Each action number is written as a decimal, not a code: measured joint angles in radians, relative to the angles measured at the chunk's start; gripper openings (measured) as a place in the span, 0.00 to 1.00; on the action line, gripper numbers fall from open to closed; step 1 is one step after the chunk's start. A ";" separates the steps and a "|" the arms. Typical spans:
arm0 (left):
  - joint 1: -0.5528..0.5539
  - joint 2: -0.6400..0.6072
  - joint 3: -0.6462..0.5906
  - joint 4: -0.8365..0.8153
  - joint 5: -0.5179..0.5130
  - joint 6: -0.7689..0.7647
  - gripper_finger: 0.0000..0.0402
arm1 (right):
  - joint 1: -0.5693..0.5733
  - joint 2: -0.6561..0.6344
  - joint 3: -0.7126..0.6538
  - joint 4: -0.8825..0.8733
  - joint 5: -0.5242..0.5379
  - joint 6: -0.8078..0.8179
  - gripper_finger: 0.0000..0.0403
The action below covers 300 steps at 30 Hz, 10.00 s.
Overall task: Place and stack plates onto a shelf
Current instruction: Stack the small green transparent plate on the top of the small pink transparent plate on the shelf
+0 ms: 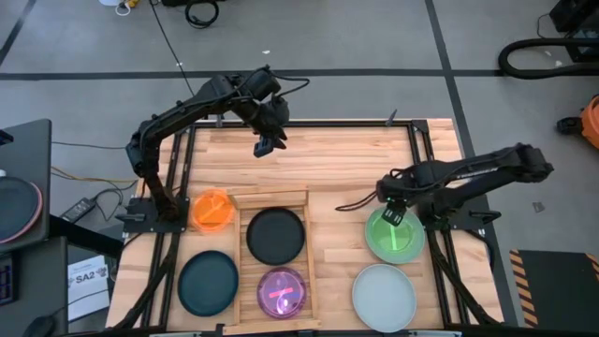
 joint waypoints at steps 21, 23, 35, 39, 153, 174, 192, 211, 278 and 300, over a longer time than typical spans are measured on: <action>0.000 0.000 0.000 -0.004 0.000 -0.019 0.39 | -0.047 0.227 0.000 0.125 -0.127 -0.441 0.38; 0.000 0.000 0.000 -0.004 0.000 -0.023 0.39 | -0.047 0.247 0.000 0.128 -0.135 -0.466 0.38; 0.000 0.000 0.000 -0.004 0.000 -0.028 0.39 | -0.051 0.299 0.000 0.167 -0.081 -0.532 0.38; 0.000 0.000 0.000 -0.004 0.000 -0.028 0.39 | -0.066 0.305 0.000 0.173 -0.081 -0.544 0.38; 0.000 0.000 0.000 -0.004 0.000 -0.029 0.39 | -0.091 0.439 0.004 0.193 -0.148 -0.710 0.17; 0.000 0.000 0.000 -0.004 0.000 -0.029 0.39 | -0.091 0.396 0.070 0.067 -0.164 -0.710 0.01; 0.062 -0.072 0.018 -0.056 0.000 -0.016 0.39 | -0.092 0.394 0.287 -0.203 -0.165 -0.725 0.01; 0.187 -0.659 -0.377 -0.060 0.106 -0.011 0.39 | -0.092 0.393 0.641 -0.226 -0.169 -0.564 0.01; 0.186 -1.294 -0.883 0.079 0.056 -0.186 0.39 | 0.266 0.912 0.676 0.916 -0.281 -0.177 0.02; 0.186 -1.294 -0.883 0.078 0.056 -0.186 0.39 | 0.266 0.909 0.626 0.908 -0.254 -0.193 0.02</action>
